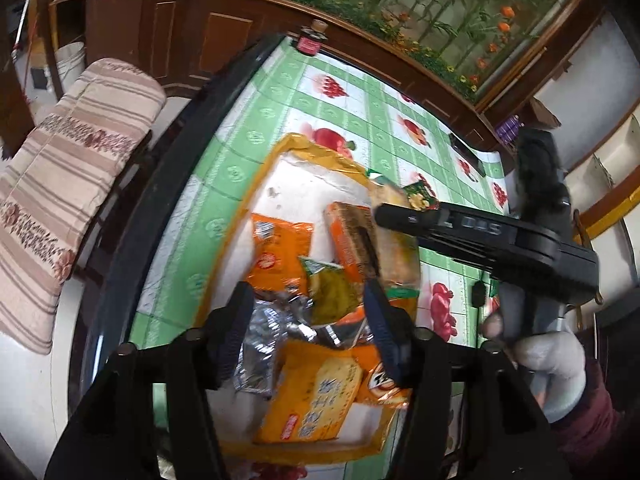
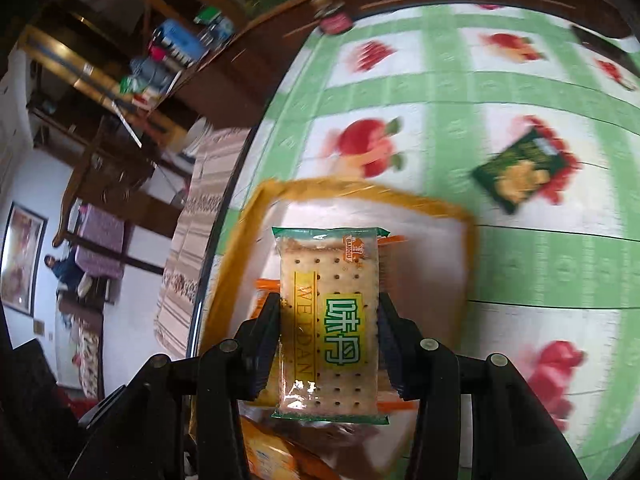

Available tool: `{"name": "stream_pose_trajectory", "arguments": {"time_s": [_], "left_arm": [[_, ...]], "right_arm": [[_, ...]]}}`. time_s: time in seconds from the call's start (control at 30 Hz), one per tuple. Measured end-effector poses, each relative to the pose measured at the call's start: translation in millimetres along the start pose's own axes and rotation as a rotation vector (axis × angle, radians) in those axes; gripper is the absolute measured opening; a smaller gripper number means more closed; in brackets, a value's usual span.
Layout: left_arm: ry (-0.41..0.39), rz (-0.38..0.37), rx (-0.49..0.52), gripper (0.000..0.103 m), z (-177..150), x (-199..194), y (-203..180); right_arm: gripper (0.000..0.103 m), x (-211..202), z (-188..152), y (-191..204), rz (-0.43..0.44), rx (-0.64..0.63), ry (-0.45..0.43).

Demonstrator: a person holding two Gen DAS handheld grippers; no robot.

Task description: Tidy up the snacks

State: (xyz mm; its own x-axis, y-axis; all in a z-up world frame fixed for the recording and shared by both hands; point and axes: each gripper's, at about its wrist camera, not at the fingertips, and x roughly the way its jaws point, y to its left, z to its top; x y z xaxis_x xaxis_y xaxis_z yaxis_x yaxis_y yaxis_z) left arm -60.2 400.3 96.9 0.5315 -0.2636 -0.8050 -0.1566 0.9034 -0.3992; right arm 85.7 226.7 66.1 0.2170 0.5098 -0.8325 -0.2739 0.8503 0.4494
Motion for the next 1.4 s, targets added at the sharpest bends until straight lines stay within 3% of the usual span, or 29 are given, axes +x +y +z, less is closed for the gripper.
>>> {"name": "stream_pose_trajectory", "arguments": {"time_s": [0.2,0.33,0.43,0.53,0.8,0.9,1.03,1.17,1.3,1.33,1.4], "left_arm": [[0.0,0.021,-0.016,0.059,-4,-10,11],[0.01,-0.006,-0.017,0.059,-3,-6,6],[0.031,-0.035,0.01,0.059,-3,4,-10],[0.058,-0.072,0.06,0.059,-2,15,-34],[0.177,-0.2,0.146,0.059,5,56,-107],[0.188,-0.225,0.223,0.06,28,79,-144],[0.202,-0.212,0.312,0.064,71,134,-188],[0.247,-0.108,0.345,0.064,97,199,-209],[0.297,0.102,0.401,0.066,103,254,-217],[0.273,0.146,0.43,0.069,103,259,-218],[0.284,0.151,0.445,0.071,98,264,-221]], "right_arm": [[0.051,19,0,24,-0.019,-0.075,0.007],[0.055,1,-4,18,-0.001,-0.064,-0.028],[0.056,-29,-10,-2,-0.04,-0.034,-0.101],[0.067,-64,-21,-36,-0.114,-0.002,-0.206],[0.067,-140,-80,-206,-0.215,0.369,-0.265],[0.069,-167,-104,-254,-0.253,0.475,-0.3],[0.069,-187,-128,-287,-0.261,0.545,-0.313],[0.069,-196,-151,-302,-0.252,0.563,-0.294],[0.069,-206,-168,-307,-0.251,0.559,-0.29],[0.069,-208,-171,-310,-0.252,0.56,-0.292],[0.069,-211,-174,-314,-0.252,0.565,-0.297]]}}
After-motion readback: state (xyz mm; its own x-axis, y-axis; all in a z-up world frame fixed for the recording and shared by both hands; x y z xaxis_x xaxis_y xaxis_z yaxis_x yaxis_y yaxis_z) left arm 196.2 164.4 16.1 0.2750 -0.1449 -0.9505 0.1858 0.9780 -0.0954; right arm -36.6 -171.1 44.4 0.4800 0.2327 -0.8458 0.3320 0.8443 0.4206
